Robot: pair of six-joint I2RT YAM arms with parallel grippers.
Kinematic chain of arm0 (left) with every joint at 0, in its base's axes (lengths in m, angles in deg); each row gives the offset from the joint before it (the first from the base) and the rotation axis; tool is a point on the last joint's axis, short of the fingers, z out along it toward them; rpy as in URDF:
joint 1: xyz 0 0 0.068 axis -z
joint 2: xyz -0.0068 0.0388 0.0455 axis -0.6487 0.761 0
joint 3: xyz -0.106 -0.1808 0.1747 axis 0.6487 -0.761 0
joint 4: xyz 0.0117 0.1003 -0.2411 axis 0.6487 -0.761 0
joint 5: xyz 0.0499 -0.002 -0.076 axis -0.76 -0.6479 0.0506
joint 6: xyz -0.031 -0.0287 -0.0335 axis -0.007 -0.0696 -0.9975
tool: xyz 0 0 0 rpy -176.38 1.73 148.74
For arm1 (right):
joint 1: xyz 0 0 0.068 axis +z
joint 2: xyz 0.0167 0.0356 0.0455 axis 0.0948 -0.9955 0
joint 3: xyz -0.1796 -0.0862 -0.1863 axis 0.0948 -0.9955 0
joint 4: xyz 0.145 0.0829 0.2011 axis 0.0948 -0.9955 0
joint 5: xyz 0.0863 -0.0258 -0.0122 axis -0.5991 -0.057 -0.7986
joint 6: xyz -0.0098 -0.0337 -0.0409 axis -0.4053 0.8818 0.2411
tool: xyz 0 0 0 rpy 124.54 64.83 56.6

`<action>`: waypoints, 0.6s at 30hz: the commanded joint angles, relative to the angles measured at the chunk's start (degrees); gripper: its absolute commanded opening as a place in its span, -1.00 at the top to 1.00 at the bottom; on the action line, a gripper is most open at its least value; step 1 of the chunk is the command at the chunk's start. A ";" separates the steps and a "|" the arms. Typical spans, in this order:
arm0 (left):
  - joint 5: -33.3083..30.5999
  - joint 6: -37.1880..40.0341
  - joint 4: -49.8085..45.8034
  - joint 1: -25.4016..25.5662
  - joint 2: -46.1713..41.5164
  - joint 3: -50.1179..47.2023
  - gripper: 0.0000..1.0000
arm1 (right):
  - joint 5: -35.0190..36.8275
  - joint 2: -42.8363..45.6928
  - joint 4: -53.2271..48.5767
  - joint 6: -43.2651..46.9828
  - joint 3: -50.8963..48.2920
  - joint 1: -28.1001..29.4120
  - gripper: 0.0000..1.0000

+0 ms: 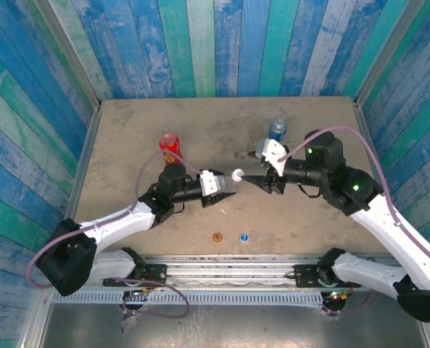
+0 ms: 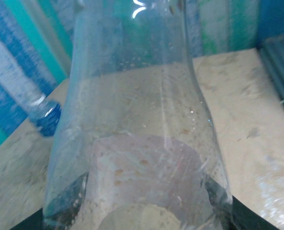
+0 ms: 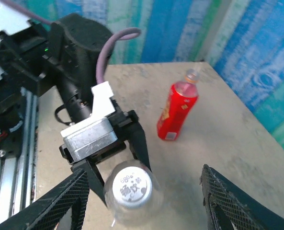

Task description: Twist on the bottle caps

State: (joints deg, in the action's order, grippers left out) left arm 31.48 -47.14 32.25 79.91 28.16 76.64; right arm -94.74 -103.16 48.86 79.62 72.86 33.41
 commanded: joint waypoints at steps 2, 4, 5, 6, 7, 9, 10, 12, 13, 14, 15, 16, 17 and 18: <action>9.27 -1.42 0.17 -0.26 1.23 3.65 0.29 | -10.50 -2.84 -0.47 7.94 1.30 -0.58 -0.27; 10.08 -1.24 -0.13 -0.27 1.25 4.04 0.29 | -11.91 -3.89 -0.90 8.52 1.62 -0.63 -0.24; 10.33 -1.23 0.15 -0.26 1.26 3.91 0.29 | -12.08 -4.32 -1.03 8.60 1.70 -0.62 -0.23; 10.48 -1.31 0.43 -0.26 1.30 3.81 0.29 | -12.09 -4.64 -1.12 8.52 1.90 -0.69 -0.21; 10.56 -1.32 0.47 -0.29 1.34 3.67 0.29 | -12.10 -4.96 -1.21 8.48 2.04 -0.74 -0.18; 10.23 -1.31 0.54 -0.22 1.21 3.58 0.29 | -12.31 -5.39 -1.47 8.48 2.49 -0.73 -0.03; 9.92 -1.32 0.79 -0.27 1.11 3.47 0.29 | -12.46 -5.53 -1.60 8.29 2.53 -0.71 0.07; 8.74 -1.59 1.87 -0.26 0.95 2.89 0.29 | -12.27 -5.64 -1.58 7.87 2.64 -0.71 0.29; 8.03 -1.69 2.46 -0.26 0.91 2.58 0.28 | -12.13 -5.57 -1.58 7.73 2.59 -0.71 0.39; 6.89 -1.79 3.24 -0.20 0.90 2.21 0.29 | -11.71 -5.47 -1.48 7.46 2.46 -0.77 0.51; 5.63 -2.35 4.47 -0.26 0.91 1.82 0.29 | -10.80 -5.36 -1.11 6.75 2.19 -0.73 0.63; 4.42 -3.13 6.02 -0.26 0.91 1.34 0.29 | -9.95 -5.29 -0.66 5.80 1.95 -0.76 0.71; 2.77 -3.82 8.23 -0.23 0.97 0.86 0.29 | -8.58 -5.37 -0.07 4.38 1.66 -0.79 0.77; 0.74 -4.90 10.82 -0.31 1.22 0.37 0.30 | -7.13 -5.42 0.90 2.34 1.34 -0.73 0.82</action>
State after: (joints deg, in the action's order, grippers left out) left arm 37.28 -49.27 35.62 79.93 28.20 78.36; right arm -104.75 -108.82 48.40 85.80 74.13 32.95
